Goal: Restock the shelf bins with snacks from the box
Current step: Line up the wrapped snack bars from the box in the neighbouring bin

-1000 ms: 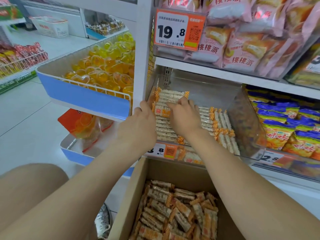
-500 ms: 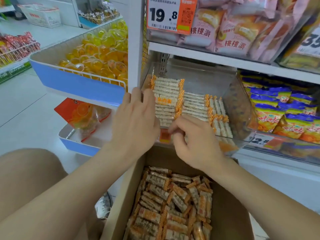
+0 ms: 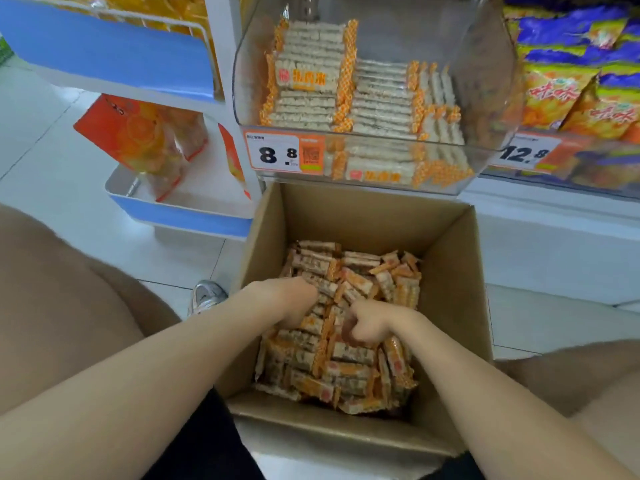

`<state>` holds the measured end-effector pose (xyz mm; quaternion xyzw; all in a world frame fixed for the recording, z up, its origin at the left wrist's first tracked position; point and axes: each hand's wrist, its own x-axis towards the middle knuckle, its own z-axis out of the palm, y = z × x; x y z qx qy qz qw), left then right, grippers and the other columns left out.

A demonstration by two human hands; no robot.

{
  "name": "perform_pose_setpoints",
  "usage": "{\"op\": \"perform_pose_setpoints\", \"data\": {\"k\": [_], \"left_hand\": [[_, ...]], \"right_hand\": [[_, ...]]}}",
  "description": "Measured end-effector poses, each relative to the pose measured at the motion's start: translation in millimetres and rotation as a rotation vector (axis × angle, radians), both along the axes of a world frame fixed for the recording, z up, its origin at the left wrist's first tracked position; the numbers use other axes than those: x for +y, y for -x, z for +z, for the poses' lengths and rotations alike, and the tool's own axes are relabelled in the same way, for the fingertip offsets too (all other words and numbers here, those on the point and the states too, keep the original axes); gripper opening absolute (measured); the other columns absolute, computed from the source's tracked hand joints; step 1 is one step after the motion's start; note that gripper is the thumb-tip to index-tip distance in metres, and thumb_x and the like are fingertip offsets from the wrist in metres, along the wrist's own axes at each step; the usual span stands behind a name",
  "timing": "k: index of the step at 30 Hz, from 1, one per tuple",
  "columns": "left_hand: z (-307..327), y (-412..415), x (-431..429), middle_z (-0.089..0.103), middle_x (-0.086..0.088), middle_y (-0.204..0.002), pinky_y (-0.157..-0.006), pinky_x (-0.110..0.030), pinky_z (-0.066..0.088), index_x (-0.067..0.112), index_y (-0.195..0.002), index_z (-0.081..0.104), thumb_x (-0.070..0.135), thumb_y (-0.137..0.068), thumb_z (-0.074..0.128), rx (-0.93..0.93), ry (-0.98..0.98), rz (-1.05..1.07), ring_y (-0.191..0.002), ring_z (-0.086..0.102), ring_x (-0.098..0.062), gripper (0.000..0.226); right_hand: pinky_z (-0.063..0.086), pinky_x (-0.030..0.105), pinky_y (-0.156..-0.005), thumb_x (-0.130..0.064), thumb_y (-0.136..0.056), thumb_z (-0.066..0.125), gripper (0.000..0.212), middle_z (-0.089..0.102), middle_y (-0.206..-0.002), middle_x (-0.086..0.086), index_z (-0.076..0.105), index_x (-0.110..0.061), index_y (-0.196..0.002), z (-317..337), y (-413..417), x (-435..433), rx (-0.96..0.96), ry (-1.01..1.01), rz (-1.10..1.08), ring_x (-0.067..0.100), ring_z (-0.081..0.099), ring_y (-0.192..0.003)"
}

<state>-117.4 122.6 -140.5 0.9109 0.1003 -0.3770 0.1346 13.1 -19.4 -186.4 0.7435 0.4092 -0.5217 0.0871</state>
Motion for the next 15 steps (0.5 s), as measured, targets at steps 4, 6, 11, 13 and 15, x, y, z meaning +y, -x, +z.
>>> {"op": "perform_pose_setpoints", "data": {"k": [4, 6, 11, 13, 15], "left_hand": [[-45, -1, -2, 0.061, -0.011, -0.124, -0.077, -0.035, 0.054, 0.006, -0.133, 0.059, -0.001, -0.100, 0.053, 0.063, 0.002, -0.009, -0.099, 0.063, -0.025, 0.034], [-66, -4, 0, 0.062, -0.007, -0.114, -0.065, -0.034, 0.052, 0.003, -0.132, 0.060, 0.006, -0.101, 0.054, 0.052, -0.049, 0.000, -0.079, 0.058, -0.018, 0.032], [-97, -14, -12, 0.058, -0.015, -0.135, -0.097, -0.043, 0.057, 0.011, -0.130, 0.059, -0.001, -0.100, 0.052, 0.106, 0.034, 0.183, -0.106, 0.062, -0.029, 0.033], [-111, -14, -18, 0.039, -0.015, -0.155, -0.102, -0.043, 0.053, 0.011, -0.152, 0.041, -0.001, -0.101, 0.052, 0.158, 0.035, 0.124, -0.124, 0.056, -0.034, 0.054], [-120, -10, -24, 0.032, -0.015, -0.160, -0.102, -0.043, 0.051, 0.011, -0.157, 0.033, 0.001, -0.102, 0.052, 0.217, -0.003, 0.103, -0.137, 0.048, -0.037, 0.059]], "right_hand": [[0.059, 0.039, -0.082, -0.021, -0.103, 0.061, 0.024, 0.066, -0.119, 0.010, 0.064, -0.011, -0.125, -41, 2, -12, -0.180, -0.112, -0.050, 0.029, 0.065, -0.102], [0.060, 0.041, -0.086, -0.019, -0.102, 0.062, 0.044, 0.061, -0.132, 0.008, 0.050, -0.018, -0.144, -60, 4, -15, -0.148, -0.073, -0.031, 0.027, 0.064, -0.104], [0.057, 0.039, -0.075, -0.011, -0.100, 0.062, 0.036, 0.062, -0.121, 0.012, 0.056, -0.012, -0.136, -80, 9, -15, -0.160, 0.012, 0.173, 0.023, 0.060, -0.087], [0.056, 0.041, -0.083, -0.016, -0.100, 0.064, 0.026, 0.061, -0.122, 0.014, 0.063, -0.011, -0.126, -87, 12, -18, -0.209, 0.019, 0.244, 0.029, 0.061, -0.105], [0.054, 0.045, -0.092, -0.020, -0.099, 0.067, 0.034, 0.055, -0.131, 0.013, 0.059, -0.014, -0.132, -89, 10, -19, -0.220, -0.025, 0.224, 0.034, 0.054, -0.120]]}}
